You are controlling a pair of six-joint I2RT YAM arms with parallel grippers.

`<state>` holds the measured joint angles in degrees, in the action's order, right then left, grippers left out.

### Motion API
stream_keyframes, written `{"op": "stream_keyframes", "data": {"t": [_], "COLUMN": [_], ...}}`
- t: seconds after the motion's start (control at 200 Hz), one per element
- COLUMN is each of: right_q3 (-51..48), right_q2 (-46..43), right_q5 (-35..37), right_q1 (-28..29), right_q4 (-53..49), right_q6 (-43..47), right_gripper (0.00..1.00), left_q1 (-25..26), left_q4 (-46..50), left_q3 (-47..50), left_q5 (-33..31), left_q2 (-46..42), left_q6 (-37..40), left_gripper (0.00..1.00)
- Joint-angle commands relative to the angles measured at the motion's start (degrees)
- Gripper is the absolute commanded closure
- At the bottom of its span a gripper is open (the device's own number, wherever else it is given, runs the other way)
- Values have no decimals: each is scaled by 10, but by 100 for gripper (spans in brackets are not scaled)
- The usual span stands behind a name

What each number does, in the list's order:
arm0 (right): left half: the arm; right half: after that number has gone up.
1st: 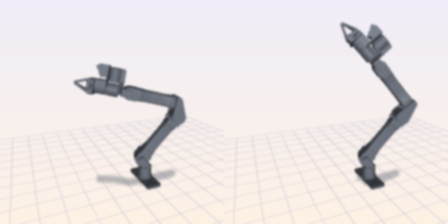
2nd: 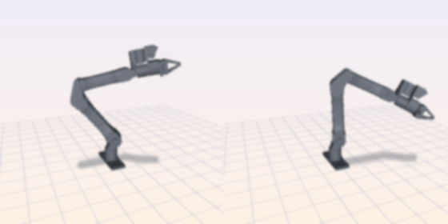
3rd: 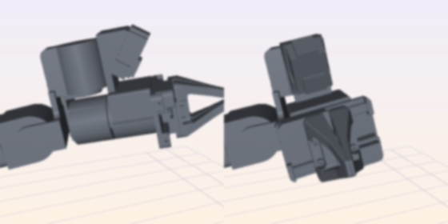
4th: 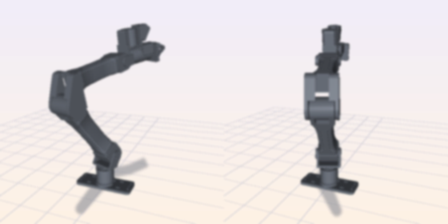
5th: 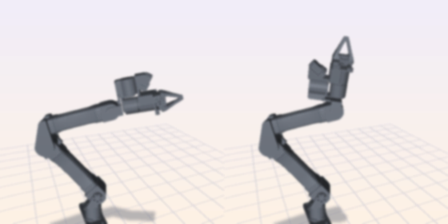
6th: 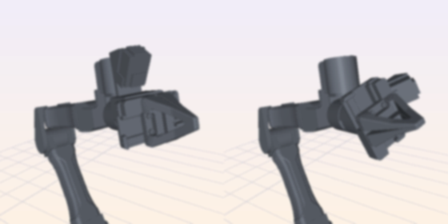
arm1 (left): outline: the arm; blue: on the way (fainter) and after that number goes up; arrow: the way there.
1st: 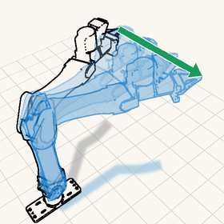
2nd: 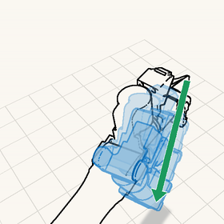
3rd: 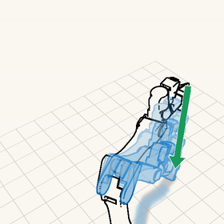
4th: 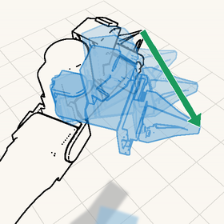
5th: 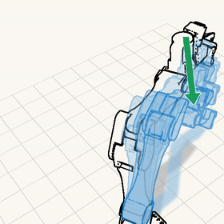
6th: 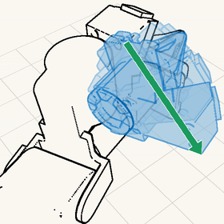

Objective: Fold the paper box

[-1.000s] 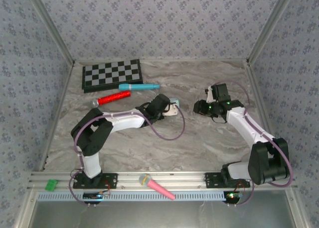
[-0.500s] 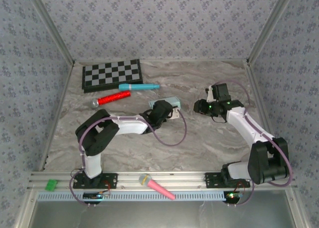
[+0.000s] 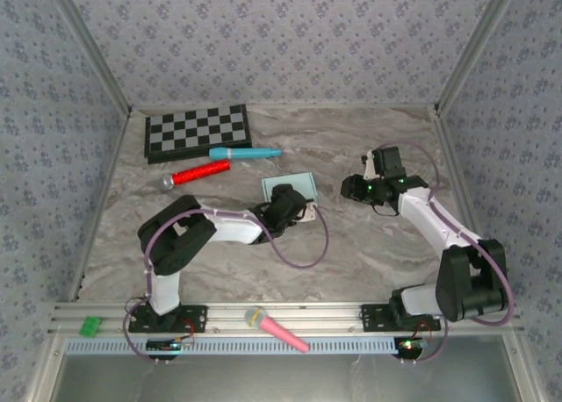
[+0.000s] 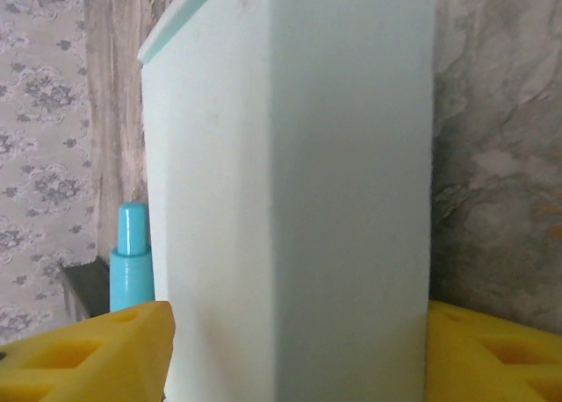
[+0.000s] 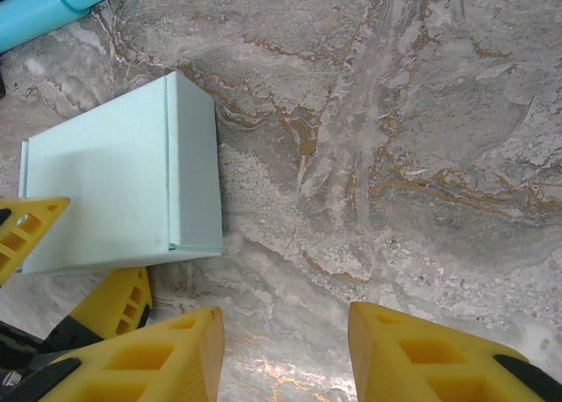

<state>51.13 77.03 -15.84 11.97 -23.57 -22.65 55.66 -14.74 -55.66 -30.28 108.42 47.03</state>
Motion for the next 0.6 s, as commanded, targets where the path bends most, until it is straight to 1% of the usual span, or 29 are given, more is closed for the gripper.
{"op": "stream_keyframes", "data": {"t": [0.0, 0.115, 0.135, 0.14, 0.145, 0.16, 0.285, 0.45, 0.545, 0.6], "right_q3": [-7, -7, -7, -7, -7, -6, -6, -6, -5, -5], "right_q2": [4, 4, 4, 4, 4, 4, 7, 13, 16, 20], "right_q5": [-5, -5, -6, -5, -5, -5, -6, -4, -2, 0], "right_q1": [-5, -5, -5, -5, -5, -5, -4, -5, -6, -5], "right_q4": [1, 1, 2, 2, 2, 2, 3, 6, 7, 10], "right_q6": [-4, -3, -3, -3, -3, -3, -2, -1, -1, 0], "right_gripper": [57, 57, 57, 57, 57, 57, 57, 57, 57, 57], "left_q1": [2, 2, 2, 2, 2, 2, -1, -14, -30, -44], "left_q4": [31, 41, 47, 49, 49, 52, 80, 109, 107, 99], "left_q3": [10, 13, 12, 12, 12, 12, 13, 25, 39, 49], "left_q5": [41, 58, 65, 67, 67, 71, 116, 176, 196, 196], "left_q2": [-1, -11, -15, -16, -16, -19, -53, -119, -163, -186], "left_q6": [-17, -24, -26, -26, -26, -28, -57, -98, -133, -162], "left_gripper": [23, 14, 9, 5, 3, 1, 0, 1, 1, 1]}}
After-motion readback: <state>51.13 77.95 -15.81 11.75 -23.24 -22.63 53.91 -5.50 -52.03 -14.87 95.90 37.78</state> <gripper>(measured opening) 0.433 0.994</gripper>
